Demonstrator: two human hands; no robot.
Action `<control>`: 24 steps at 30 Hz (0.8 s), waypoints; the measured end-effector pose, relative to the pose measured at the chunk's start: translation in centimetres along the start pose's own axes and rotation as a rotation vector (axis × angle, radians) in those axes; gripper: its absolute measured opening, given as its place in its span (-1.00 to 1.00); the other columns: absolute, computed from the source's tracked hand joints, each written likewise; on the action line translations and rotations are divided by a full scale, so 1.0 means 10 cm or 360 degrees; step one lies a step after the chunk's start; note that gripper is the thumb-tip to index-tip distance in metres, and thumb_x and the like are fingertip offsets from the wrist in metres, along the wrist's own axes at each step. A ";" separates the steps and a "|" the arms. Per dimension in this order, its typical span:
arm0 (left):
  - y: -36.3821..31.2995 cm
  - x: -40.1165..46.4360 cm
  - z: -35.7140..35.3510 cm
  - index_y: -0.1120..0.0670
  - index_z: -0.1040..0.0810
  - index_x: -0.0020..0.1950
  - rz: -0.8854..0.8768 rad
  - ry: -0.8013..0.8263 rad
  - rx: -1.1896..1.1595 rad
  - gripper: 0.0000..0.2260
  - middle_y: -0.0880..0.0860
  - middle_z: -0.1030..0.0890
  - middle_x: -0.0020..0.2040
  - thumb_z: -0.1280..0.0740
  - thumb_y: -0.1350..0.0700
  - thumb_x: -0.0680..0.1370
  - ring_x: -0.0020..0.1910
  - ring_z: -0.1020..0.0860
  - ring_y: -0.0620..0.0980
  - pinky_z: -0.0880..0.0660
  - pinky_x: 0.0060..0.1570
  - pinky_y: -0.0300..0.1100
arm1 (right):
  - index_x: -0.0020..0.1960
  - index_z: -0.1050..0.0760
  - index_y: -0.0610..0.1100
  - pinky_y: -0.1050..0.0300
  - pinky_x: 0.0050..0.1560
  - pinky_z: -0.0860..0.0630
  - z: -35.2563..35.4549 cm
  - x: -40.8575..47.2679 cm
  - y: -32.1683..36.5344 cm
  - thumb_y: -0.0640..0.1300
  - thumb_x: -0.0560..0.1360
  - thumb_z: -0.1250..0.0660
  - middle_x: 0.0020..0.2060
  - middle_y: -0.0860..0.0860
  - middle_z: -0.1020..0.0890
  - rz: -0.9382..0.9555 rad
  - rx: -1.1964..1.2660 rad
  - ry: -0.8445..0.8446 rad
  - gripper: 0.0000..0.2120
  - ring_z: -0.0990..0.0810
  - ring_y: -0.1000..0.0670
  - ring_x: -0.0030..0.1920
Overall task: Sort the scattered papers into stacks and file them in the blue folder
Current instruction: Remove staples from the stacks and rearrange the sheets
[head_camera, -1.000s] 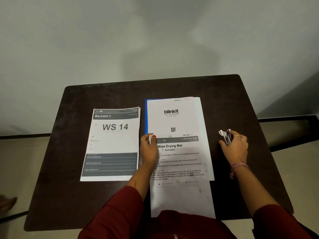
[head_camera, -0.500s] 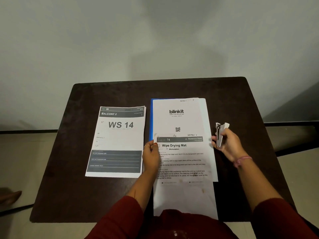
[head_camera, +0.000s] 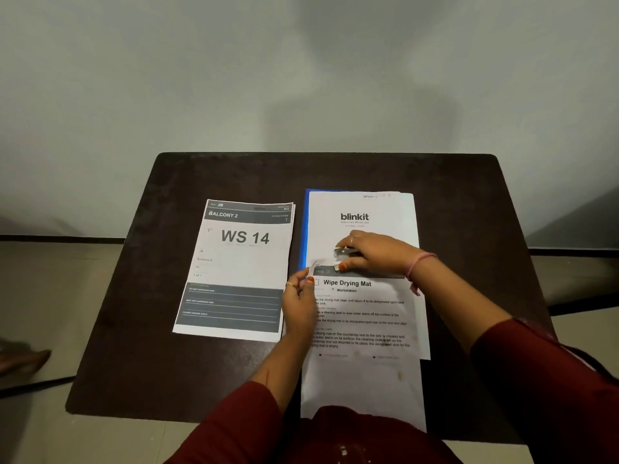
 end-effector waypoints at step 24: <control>0.08 -0.01 -0.03 0.02 -0.46 0.10 0.0144 0.0083 -0.0238 -0.85 0.09 -0.48 -0.23 -0.31 0.20 0.57 -0.20 -0.48 0.02 -0.47 -0.08 -0.02 | -0.10 -0.50 -0.14 -0.03 0.07 -0.25 -0.23 0.67 0.27 0.29 0.39 -0.35 -0.26 0.04 -0.56 0.0234 -0.0575 0.0610 -0.53 -0.49 -0.03 -0.14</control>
Point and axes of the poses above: each hand's wrist, its own x-axis towards the middle knuckle, its own z-axis out of the back of the hand, y = z × x, the point moved 8 cm from there along x, towards the middle knuckle
